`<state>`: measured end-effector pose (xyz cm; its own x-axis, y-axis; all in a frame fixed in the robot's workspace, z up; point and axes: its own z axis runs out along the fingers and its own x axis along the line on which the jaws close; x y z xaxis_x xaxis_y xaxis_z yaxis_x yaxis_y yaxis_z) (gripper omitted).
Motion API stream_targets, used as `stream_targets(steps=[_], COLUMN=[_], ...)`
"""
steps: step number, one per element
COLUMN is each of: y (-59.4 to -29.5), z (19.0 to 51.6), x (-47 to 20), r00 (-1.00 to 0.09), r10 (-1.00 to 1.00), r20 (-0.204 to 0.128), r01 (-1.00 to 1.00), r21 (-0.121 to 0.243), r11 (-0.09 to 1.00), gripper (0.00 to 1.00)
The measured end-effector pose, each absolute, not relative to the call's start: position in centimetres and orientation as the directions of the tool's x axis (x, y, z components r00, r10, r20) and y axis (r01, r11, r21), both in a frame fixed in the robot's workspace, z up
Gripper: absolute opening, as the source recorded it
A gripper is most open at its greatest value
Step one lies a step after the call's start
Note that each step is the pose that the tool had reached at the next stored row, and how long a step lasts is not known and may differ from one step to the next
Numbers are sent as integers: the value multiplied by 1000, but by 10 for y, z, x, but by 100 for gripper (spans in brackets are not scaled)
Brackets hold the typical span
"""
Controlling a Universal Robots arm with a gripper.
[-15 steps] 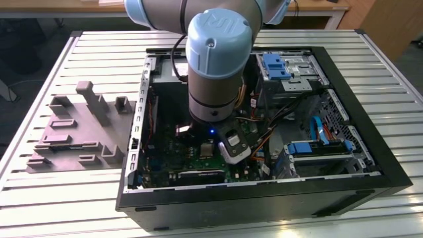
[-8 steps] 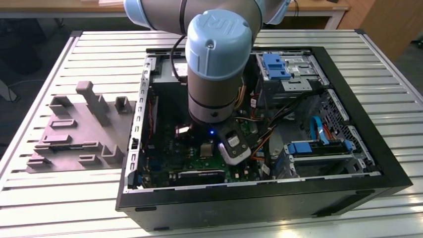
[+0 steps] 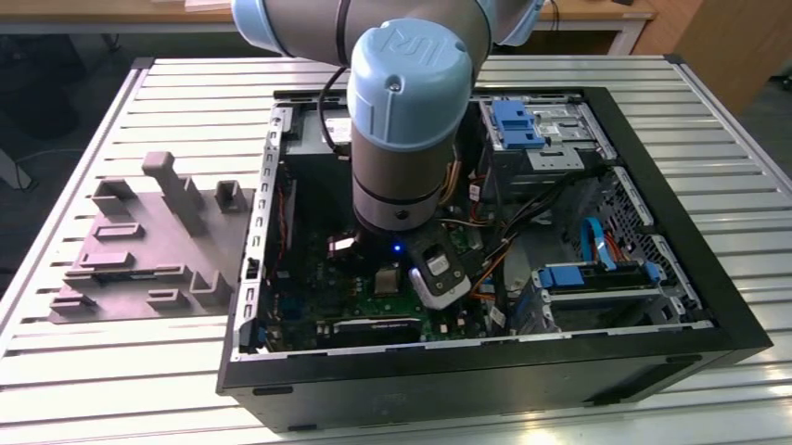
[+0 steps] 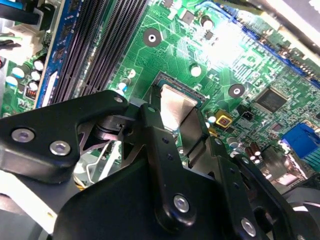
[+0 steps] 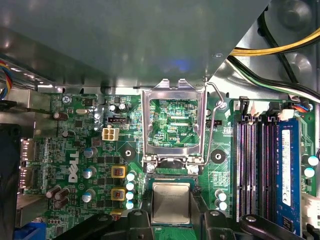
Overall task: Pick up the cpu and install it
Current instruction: 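Place the cpu into insertion slot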
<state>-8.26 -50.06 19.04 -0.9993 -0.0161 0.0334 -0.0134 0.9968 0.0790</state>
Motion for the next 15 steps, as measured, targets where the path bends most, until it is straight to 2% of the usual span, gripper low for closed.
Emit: stream_targets(steps=[6, 8, 9, 15], y=[-501, -501, -501, -501], z=[191, 191, 191, 192], x=[-83, -83, -83, -83], r00=[-999, -999, -999, -999], r10=[-16, -16, -16, -17], r20=[33, 33, 33, 33], r01=[-13, -13, -13, -14], r21=[79, 80, 79, 80], r11=[997, 997, 997, 997], gripper=[41, 42, 48, 48])
